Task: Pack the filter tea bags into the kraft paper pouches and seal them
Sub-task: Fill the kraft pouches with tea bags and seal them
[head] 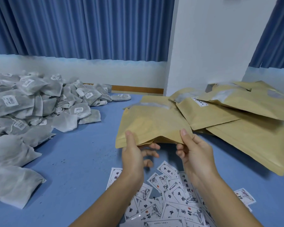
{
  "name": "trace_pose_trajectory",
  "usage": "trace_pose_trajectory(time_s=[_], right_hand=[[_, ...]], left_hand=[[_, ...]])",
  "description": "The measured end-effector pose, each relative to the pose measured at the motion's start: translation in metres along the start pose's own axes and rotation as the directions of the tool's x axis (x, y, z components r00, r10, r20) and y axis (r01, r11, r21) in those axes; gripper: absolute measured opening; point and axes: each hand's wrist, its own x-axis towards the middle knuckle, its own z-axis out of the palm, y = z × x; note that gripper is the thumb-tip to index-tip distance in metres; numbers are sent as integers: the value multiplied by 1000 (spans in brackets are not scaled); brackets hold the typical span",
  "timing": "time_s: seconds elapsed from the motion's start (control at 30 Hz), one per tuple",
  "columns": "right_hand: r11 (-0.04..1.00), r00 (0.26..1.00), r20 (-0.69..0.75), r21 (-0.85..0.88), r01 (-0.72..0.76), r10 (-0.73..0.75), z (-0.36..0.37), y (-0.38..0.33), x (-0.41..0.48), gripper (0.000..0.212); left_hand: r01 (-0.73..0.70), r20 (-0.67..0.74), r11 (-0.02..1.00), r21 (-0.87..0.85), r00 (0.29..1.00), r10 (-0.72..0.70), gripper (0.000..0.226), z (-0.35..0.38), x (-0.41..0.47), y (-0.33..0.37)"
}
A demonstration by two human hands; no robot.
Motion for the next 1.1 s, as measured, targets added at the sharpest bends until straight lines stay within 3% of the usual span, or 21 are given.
trace_pose_trajectory(time_s=[0.17, 0.27, 0.4, 0.5, 0.53, 0.6, 0.67, 0.73, 0.83, 0.93, 1.1], right_hand=[[1000, 997, -81, 19, 10, -8, 12, -14, -1, 18], [998, 997, -67, -56, 25, -29, 24, -8, -5, 24], [998, 995, -97, -42, -41, 37, 27, -33, 9, 15], [994, 997, -69, -100, -47, 40, 42, -32, 13, 14], [991, 997, -68, -123, -52, 44, 47, -32, 13, 15], [990, 992, -75, -94, -105, 98, 48, -41, 16, 17], [987, 981, -102, 17, -163, 164, 43, -52, 23, 20], [984, 980, -97, 50, -171, 176, 42, -52, 24, 18], [990, 992, -46, -69, -123, 120, 45, -41, 20, 16], [959, 993, -4, -258, -117, 120, 32, -40, 19, 18], [981, 993, -39, -152, -119, 114, 17, -19, 10, 13]], left_hand=[[-95, 18, 987, 130, 995, 94, 84, 5, 1, 19], [-35, 141, 966, 257, 990, -2, 85, 16, -9, 12], [-24, 62, 995, 101, 998, 18, 80, 5, 9, 48], [-49, 128, 971, 236, 992, 19, 94, 15, 13, 51], [-34, 159, 959, 280, 987, -12, 79, 19, 10, 49], [-2, 145, 960, 279, 989, -40, 91, 19, 8, 56], [17, 67, 989, 146, 997, -27, 74, 13, 15, 69], [19, 4, 992, 126, 1000, -19, 65, 11, 17, 69], [160, 16, 976, 145, 986, -164, 57, 17, 12, 55], [359, 99, 927, 105, 924, -369, 49, 12, 7, 46], [248, 98, 968, 47, 963, -252, 25, 11, 4, 13]])
